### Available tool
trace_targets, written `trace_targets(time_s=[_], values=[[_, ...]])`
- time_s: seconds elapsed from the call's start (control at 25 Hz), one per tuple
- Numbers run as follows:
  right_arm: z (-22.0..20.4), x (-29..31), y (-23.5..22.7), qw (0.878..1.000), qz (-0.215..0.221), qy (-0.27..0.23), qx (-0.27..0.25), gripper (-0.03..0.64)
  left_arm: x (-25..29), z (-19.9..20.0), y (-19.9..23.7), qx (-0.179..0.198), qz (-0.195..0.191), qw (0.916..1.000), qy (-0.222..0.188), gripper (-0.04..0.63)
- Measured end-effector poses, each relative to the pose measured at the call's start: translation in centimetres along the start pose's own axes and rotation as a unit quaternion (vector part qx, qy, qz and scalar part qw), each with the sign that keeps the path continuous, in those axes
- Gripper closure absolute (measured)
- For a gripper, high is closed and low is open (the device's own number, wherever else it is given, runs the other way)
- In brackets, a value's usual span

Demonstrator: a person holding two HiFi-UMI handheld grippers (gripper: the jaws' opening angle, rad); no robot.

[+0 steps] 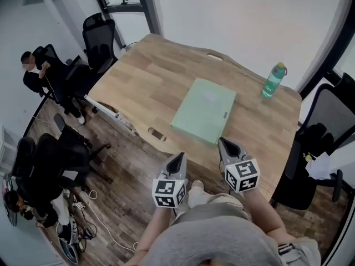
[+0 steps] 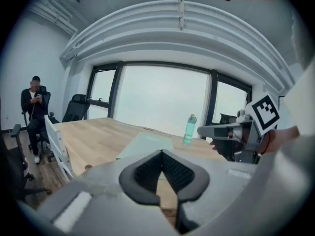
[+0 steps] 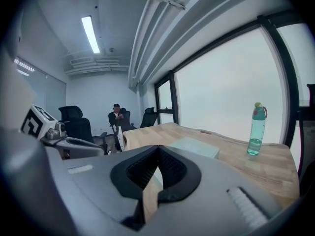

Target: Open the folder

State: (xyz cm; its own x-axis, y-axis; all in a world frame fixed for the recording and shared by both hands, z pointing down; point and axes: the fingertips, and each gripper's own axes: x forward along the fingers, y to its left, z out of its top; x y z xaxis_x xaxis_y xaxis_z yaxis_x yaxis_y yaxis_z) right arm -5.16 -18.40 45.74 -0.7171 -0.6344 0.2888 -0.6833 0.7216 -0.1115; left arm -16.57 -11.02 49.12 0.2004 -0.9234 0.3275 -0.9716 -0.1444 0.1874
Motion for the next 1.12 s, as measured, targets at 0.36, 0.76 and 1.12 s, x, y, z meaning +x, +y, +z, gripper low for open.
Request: trace_targets(time_s=[0.36,0.76,1.12], values=[[-3.3,3.7,-4.7,0.997,-0.062,0.041,0.020,0.616,7.0,-0.1,-0.6,0.062,-0.093,0.9930,0.040,0.594],[-9.3,7.1,-8.2,0.989,-0.088,0.114,0.044,0.616,13.4,-3.3,-2.5,0.148,-0.205,0.9608,0.113,0.522],[-13.3,9.2,-9.5,0.980,-0.085,0.169,0.064,0.615,16.3,-9.8,-3.9,0.292,-0.263,0.8987,0.195,0.349]])
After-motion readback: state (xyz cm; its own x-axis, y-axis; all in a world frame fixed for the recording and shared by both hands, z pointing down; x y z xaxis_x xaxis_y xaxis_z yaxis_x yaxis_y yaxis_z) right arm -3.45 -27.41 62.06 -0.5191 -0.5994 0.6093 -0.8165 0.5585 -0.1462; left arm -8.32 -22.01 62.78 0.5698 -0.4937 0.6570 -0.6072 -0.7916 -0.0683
